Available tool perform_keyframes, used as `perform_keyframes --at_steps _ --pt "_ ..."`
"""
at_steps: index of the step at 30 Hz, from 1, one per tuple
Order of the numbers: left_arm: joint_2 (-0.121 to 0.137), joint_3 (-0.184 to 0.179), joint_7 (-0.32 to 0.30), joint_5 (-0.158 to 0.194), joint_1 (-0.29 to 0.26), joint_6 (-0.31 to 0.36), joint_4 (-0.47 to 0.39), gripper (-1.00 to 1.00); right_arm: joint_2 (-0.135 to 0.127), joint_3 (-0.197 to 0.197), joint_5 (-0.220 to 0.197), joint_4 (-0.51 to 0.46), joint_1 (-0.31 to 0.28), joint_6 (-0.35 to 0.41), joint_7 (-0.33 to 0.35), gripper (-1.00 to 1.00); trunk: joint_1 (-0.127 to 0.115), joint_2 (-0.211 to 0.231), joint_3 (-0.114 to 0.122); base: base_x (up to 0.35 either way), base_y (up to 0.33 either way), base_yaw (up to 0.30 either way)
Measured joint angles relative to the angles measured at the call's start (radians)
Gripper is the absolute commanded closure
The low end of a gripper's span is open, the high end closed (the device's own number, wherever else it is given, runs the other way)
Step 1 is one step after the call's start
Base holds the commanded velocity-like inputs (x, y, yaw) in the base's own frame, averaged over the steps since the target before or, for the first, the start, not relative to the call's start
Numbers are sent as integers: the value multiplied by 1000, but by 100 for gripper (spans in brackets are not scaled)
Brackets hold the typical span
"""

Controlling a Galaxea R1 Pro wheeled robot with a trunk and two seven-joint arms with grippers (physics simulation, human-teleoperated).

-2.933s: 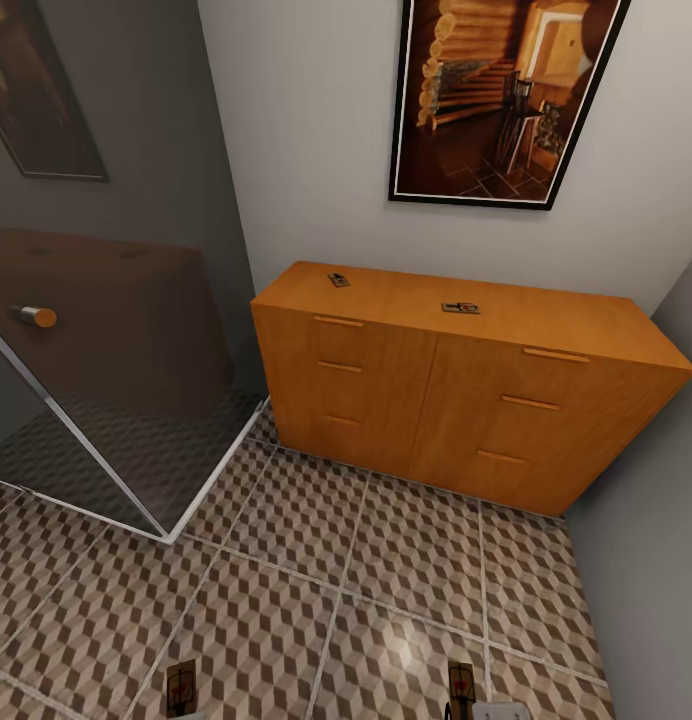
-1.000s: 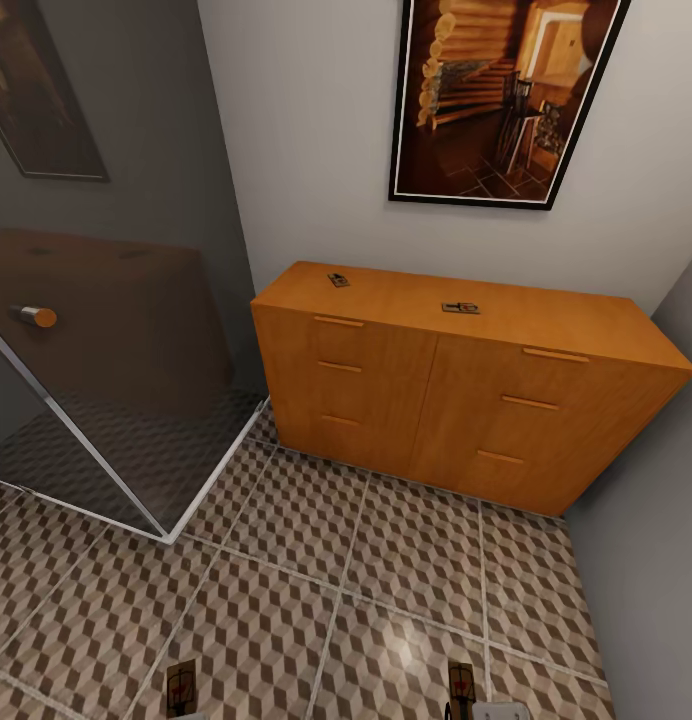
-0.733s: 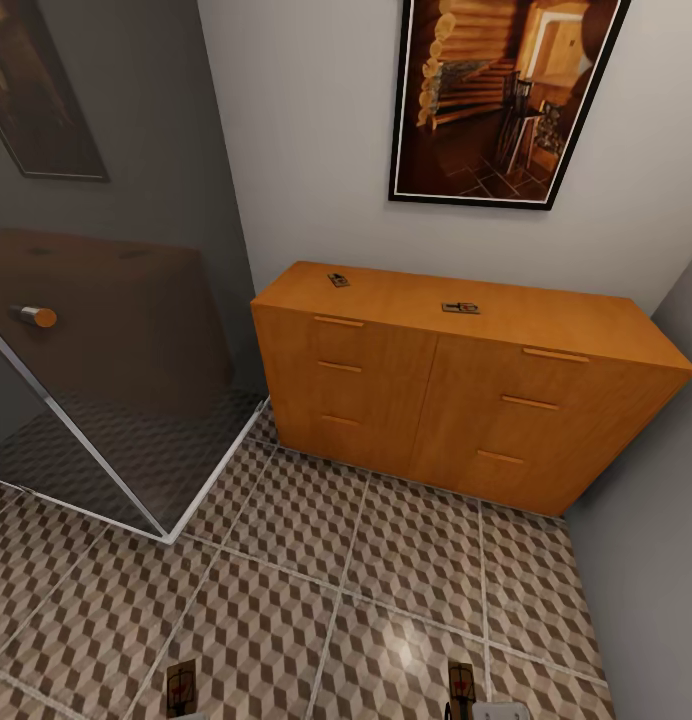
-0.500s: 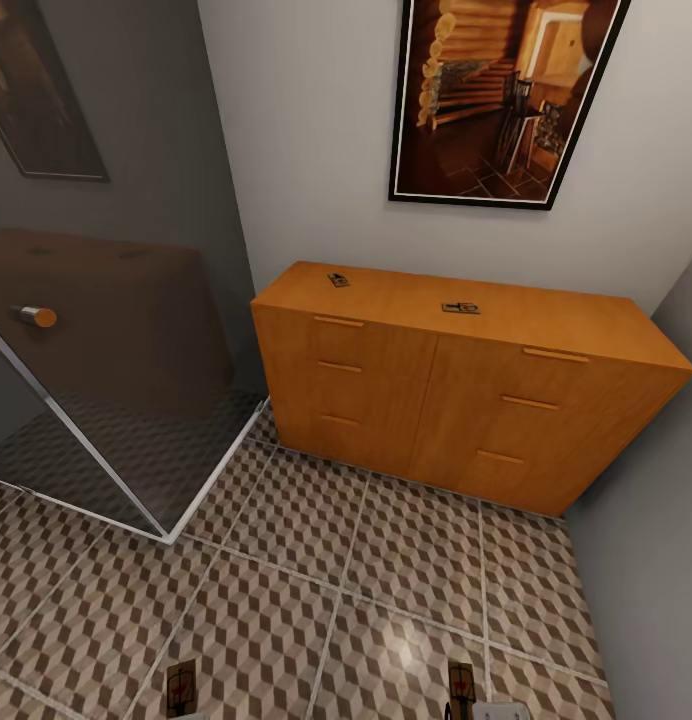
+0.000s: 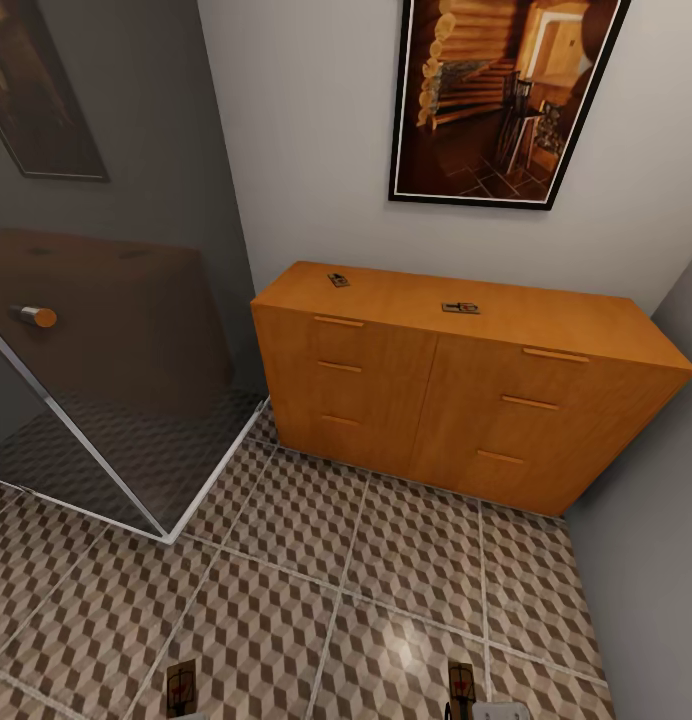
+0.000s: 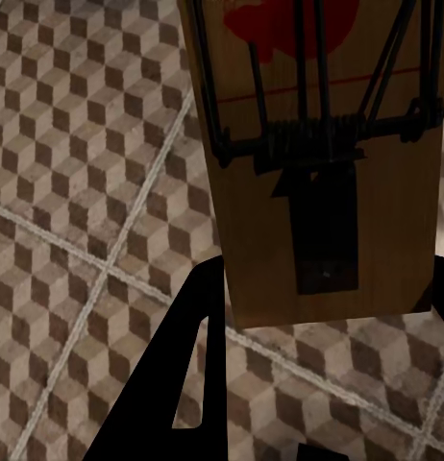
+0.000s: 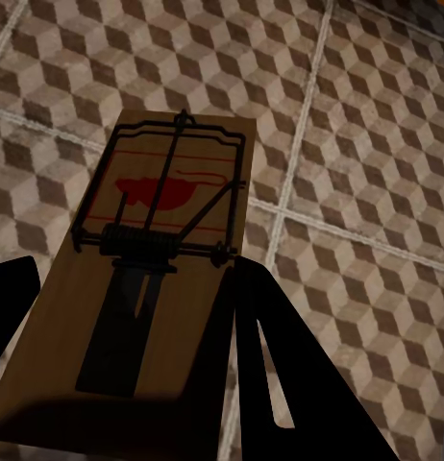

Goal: Take the four mousetraps from the cabinet in the bathroom and place them on the bathroom floor. Make sure all four end up on the same floor surface, and ensure that at least two of them are either under or directly next to the same bathroom sink.

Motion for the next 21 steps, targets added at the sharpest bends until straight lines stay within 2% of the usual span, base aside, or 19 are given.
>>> perform_keyframes --at_steps 21 --pt "0 0 0 0 0 0 0 100 0 0 0 0 0 0 0 100 0 0 0 0 0 0"
